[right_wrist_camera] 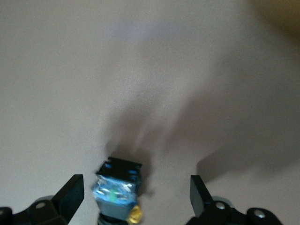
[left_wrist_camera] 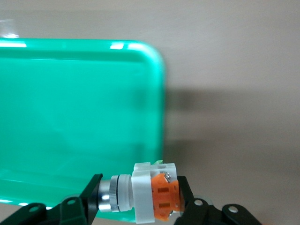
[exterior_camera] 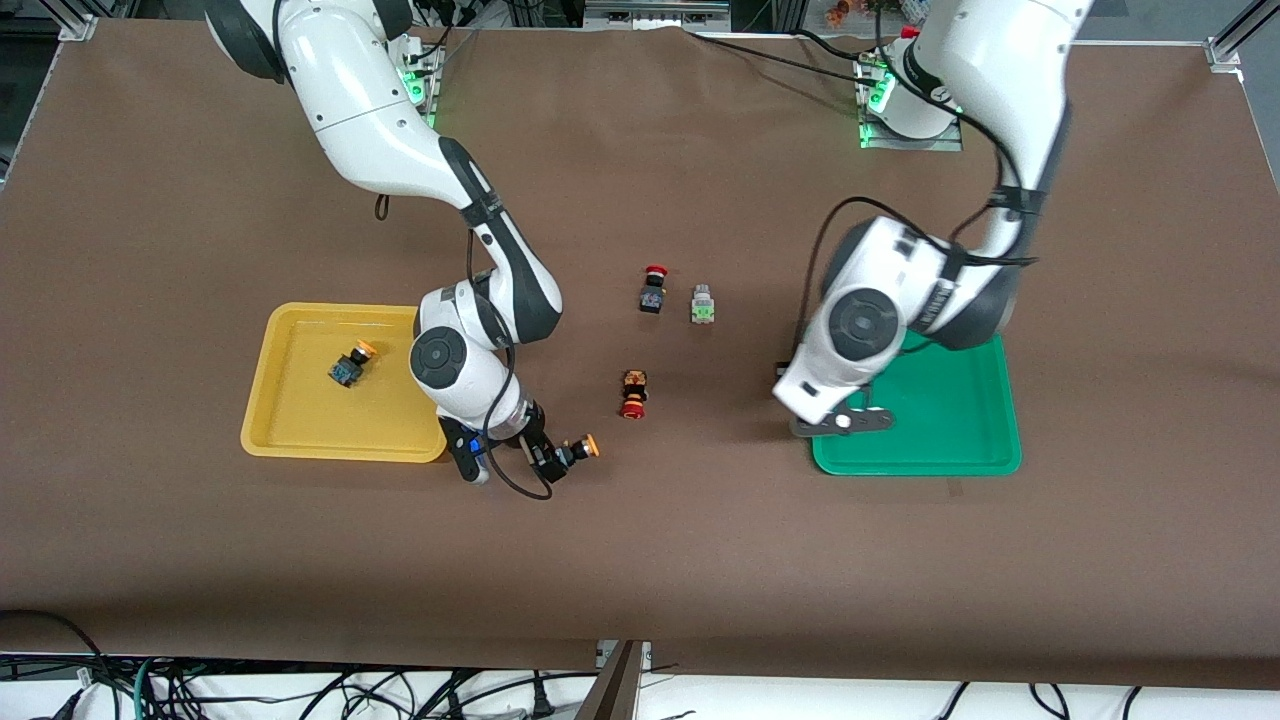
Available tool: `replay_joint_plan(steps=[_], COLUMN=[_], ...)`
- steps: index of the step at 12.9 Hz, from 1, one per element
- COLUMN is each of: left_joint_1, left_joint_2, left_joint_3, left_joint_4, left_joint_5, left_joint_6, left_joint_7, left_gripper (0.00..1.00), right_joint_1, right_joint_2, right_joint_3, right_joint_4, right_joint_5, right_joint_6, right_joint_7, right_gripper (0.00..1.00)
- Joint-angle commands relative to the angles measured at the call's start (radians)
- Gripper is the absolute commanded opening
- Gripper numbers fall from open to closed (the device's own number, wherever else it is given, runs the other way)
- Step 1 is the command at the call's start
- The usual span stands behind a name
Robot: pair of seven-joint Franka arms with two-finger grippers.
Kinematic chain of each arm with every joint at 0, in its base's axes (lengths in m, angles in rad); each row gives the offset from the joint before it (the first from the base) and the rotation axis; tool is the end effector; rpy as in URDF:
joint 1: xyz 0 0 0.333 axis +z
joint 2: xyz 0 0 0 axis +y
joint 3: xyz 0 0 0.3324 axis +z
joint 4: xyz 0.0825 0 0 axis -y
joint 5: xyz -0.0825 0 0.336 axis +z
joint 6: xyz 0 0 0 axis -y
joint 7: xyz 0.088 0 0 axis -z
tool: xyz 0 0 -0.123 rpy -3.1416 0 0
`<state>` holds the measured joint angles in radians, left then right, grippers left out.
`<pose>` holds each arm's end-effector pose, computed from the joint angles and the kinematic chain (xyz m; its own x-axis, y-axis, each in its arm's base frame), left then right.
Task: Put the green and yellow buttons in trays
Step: 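Place the white button with the left gripper while the right gripper grasps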
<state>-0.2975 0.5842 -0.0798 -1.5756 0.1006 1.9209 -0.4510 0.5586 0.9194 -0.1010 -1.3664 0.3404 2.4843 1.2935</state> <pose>0.5951 -0.2188 0.3073 0.9798 0.0488 -0.1941 0.0219 -0.9902 -0.1382 0.6483 0.3426 0.2100 0.5171 -0.8476 -0.1186 -0.8452 -0.4839 -0.2270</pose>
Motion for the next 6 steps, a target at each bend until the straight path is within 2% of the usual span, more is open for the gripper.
replay_joint_plan(steps=[1,2,3,6], left_joint_1=[0.069,0.096,0.118,0.120], left_joint_2=[0.022,0.025,0.031,0.005], left_joint_3=[-0.011,-0.011,-0.012,-0.015], left_joint_4=[-0.053,-0.070,-0.072,-0.066], left_joint_5=[0.016,0.022,0.022,0.010], left_joint_6=[-0.010,-0.007,-0.007,-0.023], left_joint_7=[0.112,0.118,0.104,0.088], left_gripper=[0.17,0.37,0.99,1.00], right_joint_1=[0.001,0.000,0.000,0.016], right_joint_2=[0.015,0.015,0.015,0.064], right_joint_3=[0.000,0.000,0.000,0.001], right_joint_4=[0.041,0.047,0.049,0.073], right_joint_5=[0.015,0.015,0.015,0.015], right_joint_6=[0.005,0.005,0.007,0.048], right_joint_7=[0.015,0.015,0.016,0.020], right_gripper=[1.00,1.00,1.00,1.00])
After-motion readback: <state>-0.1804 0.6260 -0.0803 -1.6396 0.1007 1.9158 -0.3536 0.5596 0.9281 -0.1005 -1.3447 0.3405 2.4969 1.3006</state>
